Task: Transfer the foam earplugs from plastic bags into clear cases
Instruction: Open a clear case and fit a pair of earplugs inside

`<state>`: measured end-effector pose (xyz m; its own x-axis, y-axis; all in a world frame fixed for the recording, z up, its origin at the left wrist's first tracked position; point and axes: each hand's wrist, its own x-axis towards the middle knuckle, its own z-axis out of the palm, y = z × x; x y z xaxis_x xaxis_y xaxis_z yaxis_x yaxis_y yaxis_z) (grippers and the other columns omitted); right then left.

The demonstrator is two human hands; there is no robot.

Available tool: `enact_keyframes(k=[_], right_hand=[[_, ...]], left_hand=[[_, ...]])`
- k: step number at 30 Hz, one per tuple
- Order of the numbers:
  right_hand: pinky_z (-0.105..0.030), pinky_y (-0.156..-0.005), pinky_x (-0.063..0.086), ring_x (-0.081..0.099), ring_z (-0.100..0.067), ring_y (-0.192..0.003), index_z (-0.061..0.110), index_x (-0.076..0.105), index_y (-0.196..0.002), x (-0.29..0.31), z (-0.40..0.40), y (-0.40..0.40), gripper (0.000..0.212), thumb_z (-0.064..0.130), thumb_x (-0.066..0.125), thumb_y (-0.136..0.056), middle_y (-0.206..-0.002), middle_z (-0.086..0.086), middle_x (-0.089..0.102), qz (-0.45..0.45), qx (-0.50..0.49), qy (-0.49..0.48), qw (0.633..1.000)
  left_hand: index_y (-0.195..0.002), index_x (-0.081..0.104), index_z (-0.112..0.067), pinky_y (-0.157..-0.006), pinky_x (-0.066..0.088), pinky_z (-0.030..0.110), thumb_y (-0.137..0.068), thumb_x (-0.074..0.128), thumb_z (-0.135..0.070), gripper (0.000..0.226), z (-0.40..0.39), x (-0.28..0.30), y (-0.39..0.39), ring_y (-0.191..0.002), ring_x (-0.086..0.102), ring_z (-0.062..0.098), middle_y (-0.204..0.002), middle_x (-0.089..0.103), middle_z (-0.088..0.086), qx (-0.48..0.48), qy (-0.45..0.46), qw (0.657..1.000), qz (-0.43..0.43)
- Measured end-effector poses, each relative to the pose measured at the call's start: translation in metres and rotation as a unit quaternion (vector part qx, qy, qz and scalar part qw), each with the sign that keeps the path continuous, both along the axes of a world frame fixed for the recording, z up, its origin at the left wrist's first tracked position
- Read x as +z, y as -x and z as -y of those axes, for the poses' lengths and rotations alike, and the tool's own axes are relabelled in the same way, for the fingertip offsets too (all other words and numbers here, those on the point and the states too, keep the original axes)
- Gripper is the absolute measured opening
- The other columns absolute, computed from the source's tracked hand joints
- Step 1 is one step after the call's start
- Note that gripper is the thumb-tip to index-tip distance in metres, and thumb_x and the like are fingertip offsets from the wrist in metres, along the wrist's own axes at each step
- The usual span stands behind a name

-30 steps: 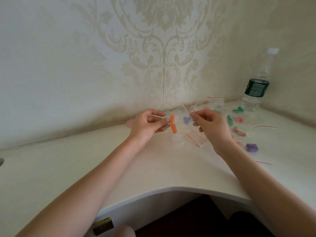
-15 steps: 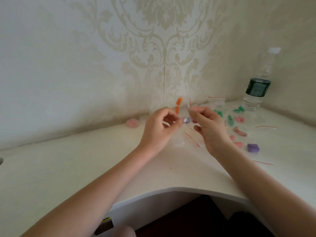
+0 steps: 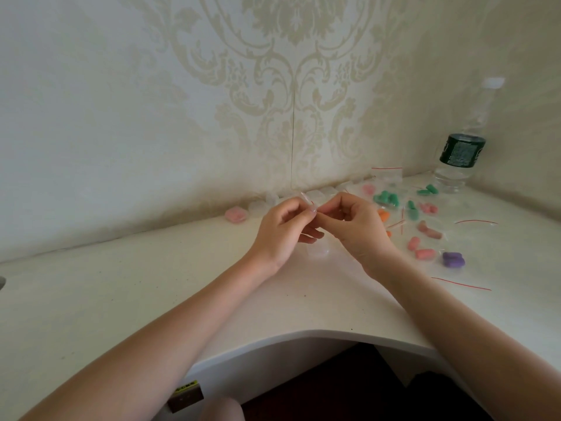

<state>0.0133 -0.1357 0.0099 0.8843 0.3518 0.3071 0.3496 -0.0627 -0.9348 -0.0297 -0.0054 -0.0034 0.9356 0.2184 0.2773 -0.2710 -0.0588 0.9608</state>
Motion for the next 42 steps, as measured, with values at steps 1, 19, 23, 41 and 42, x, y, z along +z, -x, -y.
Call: enact_keyframes(k=[1,19,23,41,42], right_hand=[[-0.016,-0.056,0.040,0.049,-0.009,-0.062,0.014,0.064,-0.071,0.000,0.001,0.000,0.014,0.014,0.077,-0.078,-0.067,-0.002,0.060,-0.005,0.002,0.005,1.000],[-0.022,-0.050,0.043,0.048,-0.012,-0.046,0.008,0.055,-0.067,-0.002,0.002,-0.006,0.024,0.007,0.076,-0.078,-0.051,0.001,0.057,-0.063,0.052,0.010,0.997],[-0.019,-0.050,0.046,0.052,-0.008,-0.048,0.008,0.056,-0.069,-0.003,0.002,-0.007,0.022,0.011,0.076,-0.079,-0.052,0.003,0.059,-0.074,0.065,0.008,0.995],[-0.020,-0.043,0.044,0.056,-0.015,-0.054,0.010,0.048,-0.076,-0.008,-0.011,0.003,0.022,0.018,0.062,-0.091,-0.069,-0.011,0.058,0.108,-0.109,0.071,0.985],[-0.016,-0.048,0.042,0.052,-0.009,-0.053,0.010,0.050,-0.078,-0.009,-0.011,0.002,0.022,0.022,0.061,-0.092,-0.065,-0.005,0.055,0.138,-0.112,0.104,0.979]], left_hand=[[-0.075,0.057,-0.009,-0.065,0.054,0.029,-0.096,0.050,-0.009,0.022,0.000,0.001,0.000,-0.068,0.067,0.024,-0.074,0.063,0.010,0.000,0.002,1.000,-0.004],[-0.078,0.059,-0.009,-0.058,0.054,0.027,-0.096,0.053,-0.016,0.020,-0.002,0.004,0.003,-0.058,0.064,0.019,-0.073,0.063,0.012,-0.008,-0.023,1.000,-0.018],[-0.079,0.060,-0.007,-0.056,0.056,0.028,-0.098,0.050,-0.016,0.023,-0.006,0.004,0.001,-0.056,0.062,0.015,-0.066,0.063,0.002,0.003,-0.044,0.999,-0.016],[-0.074,0.055,-0.001,-0.047,0.046,0.020,-0.093,0.054,-0.008,0.020,-0.002,0.003,-0.001,-0.046,0.056,0.007,-0.063,0.059,0.003,0.094,-0.194,0.976,0.042],[-0.073,0.055,-0.002,-0.047,0.046,0.021,-0.093,0.053,-0.008,0.021,-0.002,0.003,-0.001,-0.047,0.055,0.006,-0.062,0.059,0.002,0.097,-0.188,0.976,0.042]])
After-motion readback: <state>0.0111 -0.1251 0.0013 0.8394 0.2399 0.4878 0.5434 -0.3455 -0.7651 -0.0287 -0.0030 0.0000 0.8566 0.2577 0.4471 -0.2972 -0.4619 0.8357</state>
